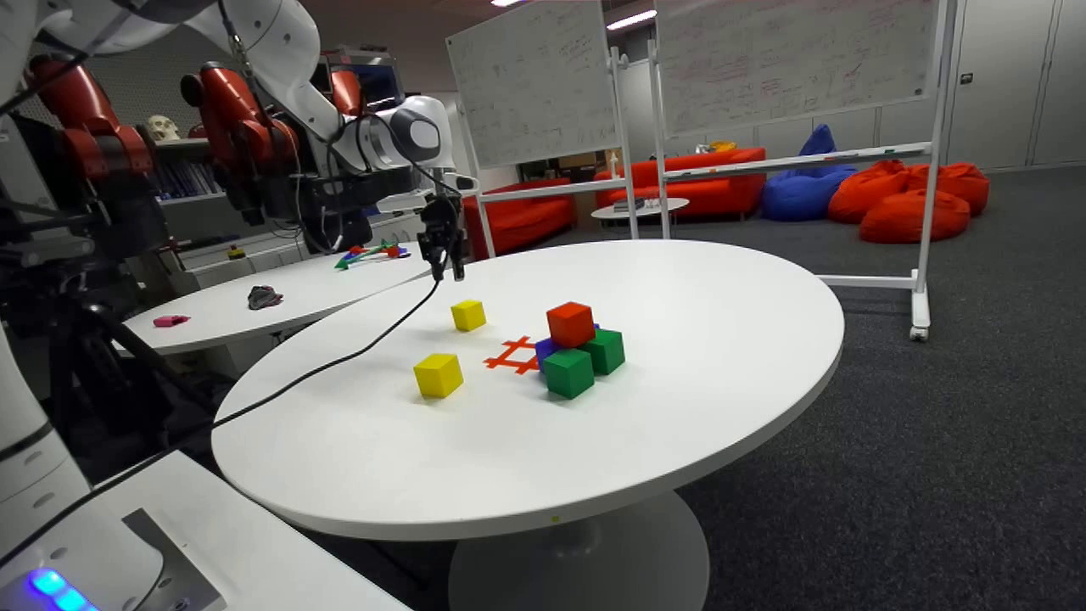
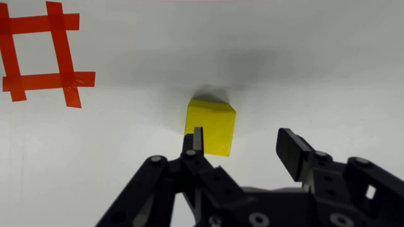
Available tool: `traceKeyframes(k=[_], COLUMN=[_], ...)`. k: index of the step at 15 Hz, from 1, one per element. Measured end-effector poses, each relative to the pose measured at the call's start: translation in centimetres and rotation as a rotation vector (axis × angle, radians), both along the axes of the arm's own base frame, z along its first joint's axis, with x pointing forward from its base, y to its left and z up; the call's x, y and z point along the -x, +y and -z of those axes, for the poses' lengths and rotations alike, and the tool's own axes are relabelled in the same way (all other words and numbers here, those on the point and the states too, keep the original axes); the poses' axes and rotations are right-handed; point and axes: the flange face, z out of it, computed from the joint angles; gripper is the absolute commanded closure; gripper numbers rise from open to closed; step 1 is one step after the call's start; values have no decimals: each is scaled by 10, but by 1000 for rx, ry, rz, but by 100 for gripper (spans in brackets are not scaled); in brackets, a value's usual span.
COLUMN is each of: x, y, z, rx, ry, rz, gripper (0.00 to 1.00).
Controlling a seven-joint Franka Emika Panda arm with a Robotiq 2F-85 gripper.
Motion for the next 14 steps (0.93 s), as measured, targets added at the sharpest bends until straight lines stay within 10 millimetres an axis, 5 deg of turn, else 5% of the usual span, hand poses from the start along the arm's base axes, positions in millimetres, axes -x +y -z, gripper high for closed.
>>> traceKeyframes(k=[3, 4, 6, 12, 14], x=[-2, -3, -5, -11, -12], y=[-12, -17, -29, -93, -112], z=[-1, -1, -1, -1, -1], rx=[-3, -3, -10, -71, -91], ry=[-1, -1, 0, 7, 8], rz=[21, 29, 52, 189, 227], gripper=[88, 44, 48, 3, 0])
